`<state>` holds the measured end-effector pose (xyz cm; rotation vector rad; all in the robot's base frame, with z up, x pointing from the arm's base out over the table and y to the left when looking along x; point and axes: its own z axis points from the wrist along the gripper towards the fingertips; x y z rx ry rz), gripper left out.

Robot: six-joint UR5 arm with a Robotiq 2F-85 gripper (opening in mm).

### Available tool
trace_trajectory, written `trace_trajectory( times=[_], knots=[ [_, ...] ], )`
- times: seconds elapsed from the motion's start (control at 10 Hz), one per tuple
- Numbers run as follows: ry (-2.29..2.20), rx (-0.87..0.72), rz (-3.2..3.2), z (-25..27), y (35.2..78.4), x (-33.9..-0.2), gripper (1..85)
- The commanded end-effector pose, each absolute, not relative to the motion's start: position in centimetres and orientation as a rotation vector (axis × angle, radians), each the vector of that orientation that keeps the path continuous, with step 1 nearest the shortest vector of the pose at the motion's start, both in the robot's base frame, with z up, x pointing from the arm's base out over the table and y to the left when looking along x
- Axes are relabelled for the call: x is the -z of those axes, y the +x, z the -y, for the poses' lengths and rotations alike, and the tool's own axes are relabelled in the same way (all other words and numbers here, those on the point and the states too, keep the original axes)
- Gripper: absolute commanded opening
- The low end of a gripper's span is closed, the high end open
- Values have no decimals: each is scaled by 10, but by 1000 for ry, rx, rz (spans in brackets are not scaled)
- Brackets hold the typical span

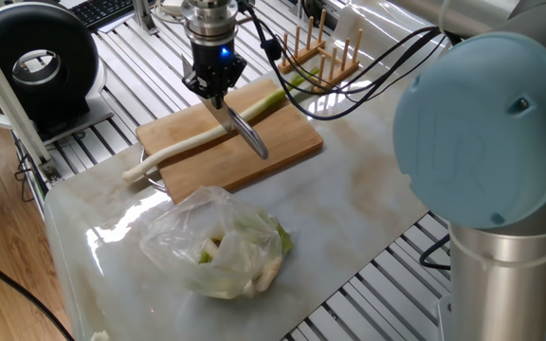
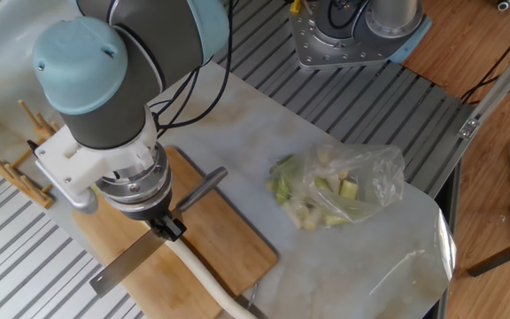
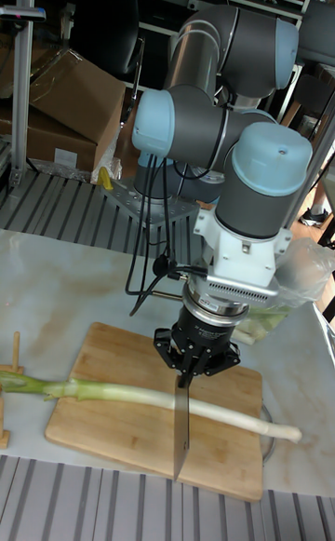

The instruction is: Chop the scallions

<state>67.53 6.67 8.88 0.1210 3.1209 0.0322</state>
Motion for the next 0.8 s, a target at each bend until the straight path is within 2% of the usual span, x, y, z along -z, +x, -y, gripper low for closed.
trace_trajectory(
  times=[0.0, 0.7],
  knots=[
    [119, -62, -3138, -71, 670, -89, 13],
    [109, -43, -3125, -68, 675, -83, 13]
  ],
)
